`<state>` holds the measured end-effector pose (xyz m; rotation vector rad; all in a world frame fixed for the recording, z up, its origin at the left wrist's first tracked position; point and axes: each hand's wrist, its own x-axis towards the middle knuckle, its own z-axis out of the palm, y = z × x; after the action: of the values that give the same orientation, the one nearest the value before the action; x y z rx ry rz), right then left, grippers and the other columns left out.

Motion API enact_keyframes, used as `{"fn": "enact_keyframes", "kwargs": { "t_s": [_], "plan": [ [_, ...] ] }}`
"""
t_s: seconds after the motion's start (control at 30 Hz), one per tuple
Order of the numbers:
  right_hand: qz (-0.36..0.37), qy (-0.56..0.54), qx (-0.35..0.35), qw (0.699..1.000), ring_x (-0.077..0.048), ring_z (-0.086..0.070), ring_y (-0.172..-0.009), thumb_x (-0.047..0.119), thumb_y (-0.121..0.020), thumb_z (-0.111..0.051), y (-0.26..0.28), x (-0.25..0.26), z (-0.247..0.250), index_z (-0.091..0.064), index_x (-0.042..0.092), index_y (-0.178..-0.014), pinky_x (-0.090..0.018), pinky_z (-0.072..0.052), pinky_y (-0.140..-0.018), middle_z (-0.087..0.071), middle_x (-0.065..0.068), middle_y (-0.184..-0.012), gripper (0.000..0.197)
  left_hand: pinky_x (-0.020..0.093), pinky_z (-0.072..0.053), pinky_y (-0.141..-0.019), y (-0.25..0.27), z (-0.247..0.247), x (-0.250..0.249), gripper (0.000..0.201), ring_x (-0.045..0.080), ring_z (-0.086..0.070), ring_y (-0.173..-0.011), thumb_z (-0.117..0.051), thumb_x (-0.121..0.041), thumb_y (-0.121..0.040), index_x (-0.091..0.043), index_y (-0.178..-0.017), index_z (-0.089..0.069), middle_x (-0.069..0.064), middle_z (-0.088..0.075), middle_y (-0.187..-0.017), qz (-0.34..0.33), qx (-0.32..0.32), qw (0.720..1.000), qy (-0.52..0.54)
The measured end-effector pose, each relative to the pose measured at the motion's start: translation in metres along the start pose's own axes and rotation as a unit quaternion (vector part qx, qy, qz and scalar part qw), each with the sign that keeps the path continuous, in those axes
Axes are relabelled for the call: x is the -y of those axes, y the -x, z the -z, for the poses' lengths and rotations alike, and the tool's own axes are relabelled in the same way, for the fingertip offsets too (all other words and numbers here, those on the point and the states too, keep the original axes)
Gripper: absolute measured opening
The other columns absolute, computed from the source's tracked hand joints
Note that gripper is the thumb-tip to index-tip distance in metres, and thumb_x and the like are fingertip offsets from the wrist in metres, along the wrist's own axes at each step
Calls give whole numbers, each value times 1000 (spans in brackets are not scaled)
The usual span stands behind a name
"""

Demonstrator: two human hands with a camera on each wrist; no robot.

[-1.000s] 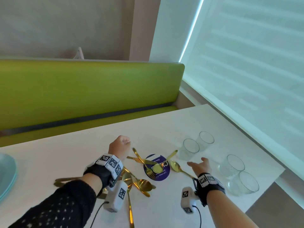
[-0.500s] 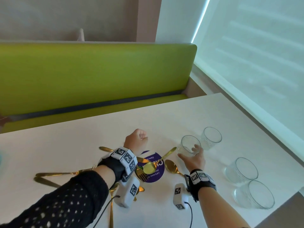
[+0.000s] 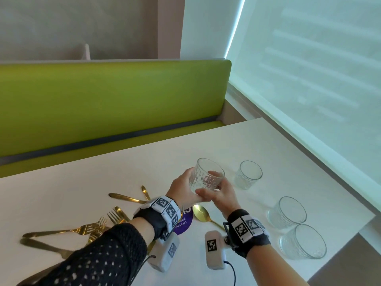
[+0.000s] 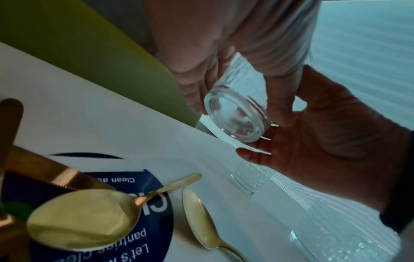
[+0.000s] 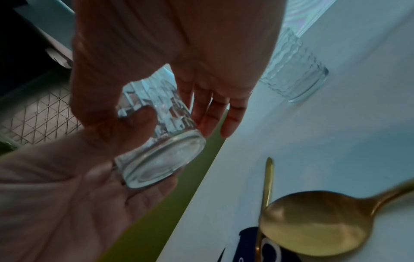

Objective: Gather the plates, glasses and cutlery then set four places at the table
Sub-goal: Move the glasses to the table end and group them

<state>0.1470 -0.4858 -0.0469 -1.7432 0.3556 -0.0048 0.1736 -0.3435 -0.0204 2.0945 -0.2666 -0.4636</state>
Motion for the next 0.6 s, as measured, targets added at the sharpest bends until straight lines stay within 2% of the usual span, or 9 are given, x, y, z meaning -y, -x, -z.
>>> {"fn": "enact_keyframes", "kwargs": {
  "t_s": [0.03,0.1,0.13,0.2,0.3,0.37,0.47,0.53,0.6],
  "plan": [
    [-7,-6,8,1000,-12,-66,-84,22,-47,-82,0,-1,2,-53,10,-119,-22,-54,-72,-69,-5,-97,79,15,-44,-82,0,-1,-1,88,10,-57,-100,-84,-29,-64,-20,-138,-38,-3,-61,-120,3,-6,1000,3],
    [-22,4,30,999,-17,-66,-97,33,-40,-88,-2,-4,11,-52,10,-125,-32,-55,-85,-70,-6,-103,96,15,-44,-79,1,-5,-2,81,8,-56,-96,-83,-31,-65,-19,-133,-42,-4,-62,-117,13,-11,1000,4],
    [-32,17,41,998,-20,-64,-104,37,-39,-89,-2,-6,18,-50,13,-129,-36,-53,-91,-69,-6,-109,101,16,-45,-79,1,-6,0,79,10,-57,-100,-82,-34,-65,-19,-132,-43,-4,-61,-119,22,-16,1000,4],
    [-71,44,32,996,-22,-59,-108,31,-50,-90,-4,-12,34,-45,17,-134,-34,-51,-89,-62,-4,-116,96,20,-48,-83,1,-7,4,80,15,-57,-111,-82,-39,-64,-20,-131,-43,-3,-59,-125,46,-36,998,9],
    [-171,60,-83,980,-25,-59,-96,12,-69,-82,-12,-31,67,-44,9,-133,-34,-51,-78,-59,-9,-109,75,20,-44,-86,-1,-1,10,81,19,-56,-117,-82,-37,-64,-18,-133,-42,0,-58,-130,78,-71,994,31],
    [-216,82,-169,958,-29,-61,-96,14,-69,-81,-22,-47,84,-40,9,-135,-40,-52,-88,-61,-12,-110,77,20,-43,-84,-3,4,12,80,19,-57,-115,-82,-35,-64,-17,-131,-43,2,-59,-128,87,-91,991,46],
    [-223,104,-247,937,-34,-54,-118,21,-66,-84,-41,-57,97,-32,11,-141,-41,-44,-103,-55,-18,-130,92,20,-42,-79,-7,9,14,74,19,-56,-114,-81,-31,-66,-16,-128,-43,2,-58,-127,95,-107,988,56],
    [-203,109,-263,937,-33,-44,-130,23,-64,-85,-53,-58,100,-26,11,-145,-39,-37,-109,-46,-17,-141,101,18,-41,-74,-10,11,16,72,18,-56,-112,-81,-30,-67,-16,-126,-44,2,-58,-127,99,-114,986,68],
    [-190,114,-260,940,-32,-40,-134,26,-61,-87,-64,-61,99,-23,13,-146,-41,-34,-112,-42,-14,-145,107,13,-40,-67,-12,13,17,70,15,-54,-107,-81,-30,-67,-17,-125,-44,1,-58,-125,103,-119,985,75]
  ]
}}
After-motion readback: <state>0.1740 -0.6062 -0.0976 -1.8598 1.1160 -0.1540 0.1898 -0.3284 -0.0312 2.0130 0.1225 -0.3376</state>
